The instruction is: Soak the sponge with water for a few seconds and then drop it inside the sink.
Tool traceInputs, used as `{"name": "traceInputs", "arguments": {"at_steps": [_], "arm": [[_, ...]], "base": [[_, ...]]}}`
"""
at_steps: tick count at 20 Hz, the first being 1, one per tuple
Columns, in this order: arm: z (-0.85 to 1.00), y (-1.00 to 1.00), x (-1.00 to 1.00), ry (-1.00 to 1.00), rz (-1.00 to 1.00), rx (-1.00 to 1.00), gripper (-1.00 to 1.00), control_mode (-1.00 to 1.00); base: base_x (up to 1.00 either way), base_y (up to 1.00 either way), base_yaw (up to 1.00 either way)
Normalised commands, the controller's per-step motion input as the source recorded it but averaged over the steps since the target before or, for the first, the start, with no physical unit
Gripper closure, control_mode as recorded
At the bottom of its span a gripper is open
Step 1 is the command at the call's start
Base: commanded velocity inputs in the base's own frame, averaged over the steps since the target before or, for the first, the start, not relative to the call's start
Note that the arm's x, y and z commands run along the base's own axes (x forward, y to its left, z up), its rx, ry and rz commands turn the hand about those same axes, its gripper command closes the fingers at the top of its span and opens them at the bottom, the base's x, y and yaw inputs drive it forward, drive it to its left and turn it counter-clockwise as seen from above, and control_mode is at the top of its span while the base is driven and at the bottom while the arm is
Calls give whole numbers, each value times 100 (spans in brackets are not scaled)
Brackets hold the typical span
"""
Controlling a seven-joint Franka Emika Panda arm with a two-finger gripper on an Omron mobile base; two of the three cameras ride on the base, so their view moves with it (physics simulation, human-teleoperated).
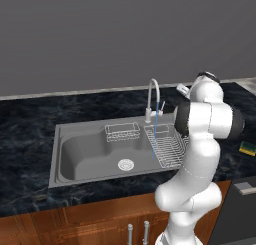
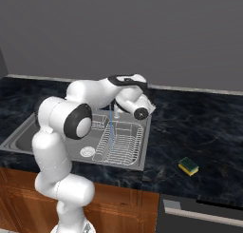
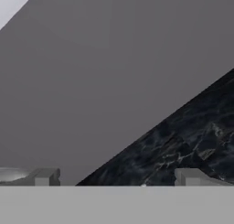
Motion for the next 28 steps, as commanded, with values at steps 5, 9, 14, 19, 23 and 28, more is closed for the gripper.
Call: {"name": "traceInputs", "arguments": {"at_steps": [5, 9, 14, 19, 23, 28], "arm": [[41, -7, -56, 13, -8, 0, -100, -100], [35, -11, -61, 10, -10, 0, -100, -100], [32, -15, -57, 9, -8, 0, -100, -100], [25, -24, -42, 11, -3, 0, -100, -100], [20, -27, -41, 15, -1, 0, -100, -100], [19, -20, -42, 20, 0, 0, -100, -100]], "base": [[0, 0, 0], [0, 0, 0], [0, 0, 0], [0, 0, 0], [0, 0, 0], [0, 0, 0]]}}
